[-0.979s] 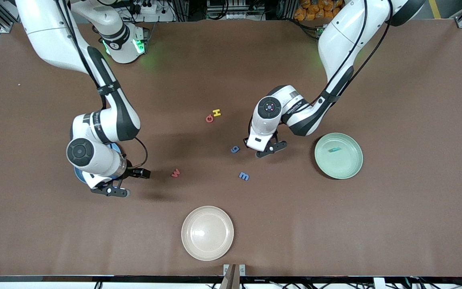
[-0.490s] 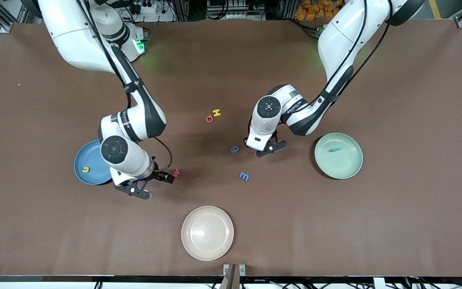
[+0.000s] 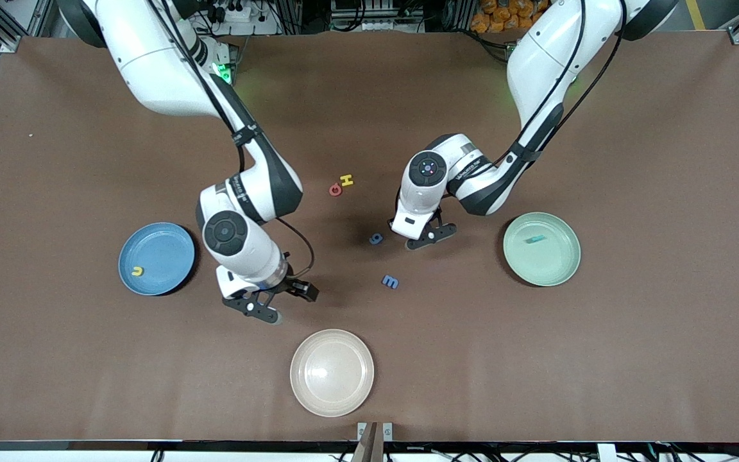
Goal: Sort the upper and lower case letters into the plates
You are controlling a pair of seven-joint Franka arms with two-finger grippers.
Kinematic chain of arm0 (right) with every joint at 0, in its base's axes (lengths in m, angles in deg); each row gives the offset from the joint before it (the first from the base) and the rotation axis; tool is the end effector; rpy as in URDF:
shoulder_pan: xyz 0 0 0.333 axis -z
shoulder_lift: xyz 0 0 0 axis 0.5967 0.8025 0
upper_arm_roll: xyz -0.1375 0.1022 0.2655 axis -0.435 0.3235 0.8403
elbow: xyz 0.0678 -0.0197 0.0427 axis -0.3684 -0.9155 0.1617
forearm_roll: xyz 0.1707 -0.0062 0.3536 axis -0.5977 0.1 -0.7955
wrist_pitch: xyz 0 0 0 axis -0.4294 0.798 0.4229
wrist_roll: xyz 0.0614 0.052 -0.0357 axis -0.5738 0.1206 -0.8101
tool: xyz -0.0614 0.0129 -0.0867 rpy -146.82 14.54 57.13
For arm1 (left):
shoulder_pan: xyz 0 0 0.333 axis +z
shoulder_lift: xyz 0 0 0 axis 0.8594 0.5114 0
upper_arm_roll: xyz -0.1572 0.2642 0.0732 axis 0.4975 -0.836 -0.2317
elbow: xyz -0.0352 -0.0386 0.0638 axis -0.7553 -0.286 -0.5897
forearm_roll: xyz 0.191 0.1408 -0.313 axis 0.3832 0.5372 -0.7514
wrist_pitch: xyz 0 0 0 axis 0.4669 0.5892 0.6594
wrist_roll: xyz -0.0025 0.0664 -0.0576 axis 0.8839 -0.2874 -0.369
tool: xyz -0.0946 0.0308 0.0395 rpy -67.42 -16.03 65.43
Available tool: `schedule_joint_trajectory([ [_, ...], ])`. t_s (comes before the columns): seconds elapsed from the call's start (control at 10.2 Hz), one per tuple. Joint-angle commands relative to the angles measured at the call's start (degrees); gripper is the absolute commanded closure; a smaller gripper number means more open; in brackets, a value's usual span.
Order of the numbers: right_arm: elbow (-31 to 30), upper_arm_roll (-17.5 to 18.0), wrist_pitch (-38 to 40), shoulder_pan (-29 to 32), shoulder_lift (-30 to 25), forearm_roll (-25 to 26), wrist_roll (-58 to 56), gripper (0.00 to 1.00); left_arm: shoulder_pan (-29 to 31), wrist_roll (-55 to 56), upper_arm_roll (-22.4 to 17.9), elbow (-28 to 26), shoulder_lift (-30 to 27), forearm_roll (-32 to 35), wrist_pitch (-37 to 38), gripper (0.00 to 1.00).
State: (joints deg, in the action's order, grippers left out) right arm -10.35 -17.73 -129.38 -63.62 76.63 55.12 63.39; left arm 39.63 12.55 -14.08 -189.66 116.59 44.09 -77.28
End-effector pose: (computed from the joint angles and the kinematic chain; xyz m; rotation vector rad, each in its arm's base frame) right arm 0.6707 0.3393 0.2789 -2.9445 0.5441 -0.1450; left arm 0.4828 -0.4263 0.1753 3.0697 0.5816 -0.0559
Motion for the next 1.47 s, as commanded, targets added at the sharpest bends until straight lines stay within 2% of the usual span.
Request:
schedule_joint_trajectory([
  [0.0, 2.76, -0.33, -1.43, 0.00, 2.60, -1.36, 0.00, 0.00, -0.51, 1.38, 0.06, -0.88, 0.27, 1.58, -0.30, 0.94],
  [0.1, 2.85, -0.33, -2.04, 0.00, 2.69, -1.36, 0.00, 0.00, 0.01, 0.42, 0.06, -0.62, -0.17, 1.58, 0.13, 0.99],
  [0.39, 2.85, -0.33, -3.44, -0.08, 2.95, -1.45, 0.00, 0.00, 4.30, -10.26, 0.84, -0.09, -3.76, 0.36, 6.27, 1.00],
  [0.59, 3.02, -0.33, -7.47, -2.87, 4.43, -1.10, -2.61, 0.00, 12.10, -23.25, 4.00, 0.00, -6.05, -2.89, 10.49, 1.00],
  [0.78, 2.94, -0.50, -12.92, -7.01, 6.72, 1.52, -9.28, 0.00, 19.40, -36.17, 5.68, -0.09, -7.64, -2.99, 15.06, 1.00],
  [0.98, 3.02, -0.50, -13.30, -9.83, 7.52, 11.32, -10.19, 0.00, 26.09, -49.97, 5.77, -0.88, -7.56, -2.99, 16.22, 0.96],
  [1.08, 2.94, -0.50, -13.30, -11.23, 7.70, 18.08, -10.80, 0.00, 28.03, -52.99, 5.77, -1.84, -7.55, -3.07, 16.31, 0.96],
  [1.18, 2.85, -0.50, -13.91, -11.25, 8.57, 25.02, -12.20, 0.00, 29.53, -53.55, 5.77, -3.42, -7.90, -3.07, 16.31, 0.91],
  [1.27, 2.94, -0.50, -15.30, -11.25, 9.27, 28.66, -13.52, 0.00, 30.50, -54.42, 5.95, -4.74, -9.04, -2.99, 16.31, 0.90],
  [1.37, 2.94, -0.42, -17.23, -11.68, 9.80, 28.96, -14.31, 0.00, 32.51, -57.30, 6.12, -6.06, -10.18, -3.07, 16.31, 0.90],
])
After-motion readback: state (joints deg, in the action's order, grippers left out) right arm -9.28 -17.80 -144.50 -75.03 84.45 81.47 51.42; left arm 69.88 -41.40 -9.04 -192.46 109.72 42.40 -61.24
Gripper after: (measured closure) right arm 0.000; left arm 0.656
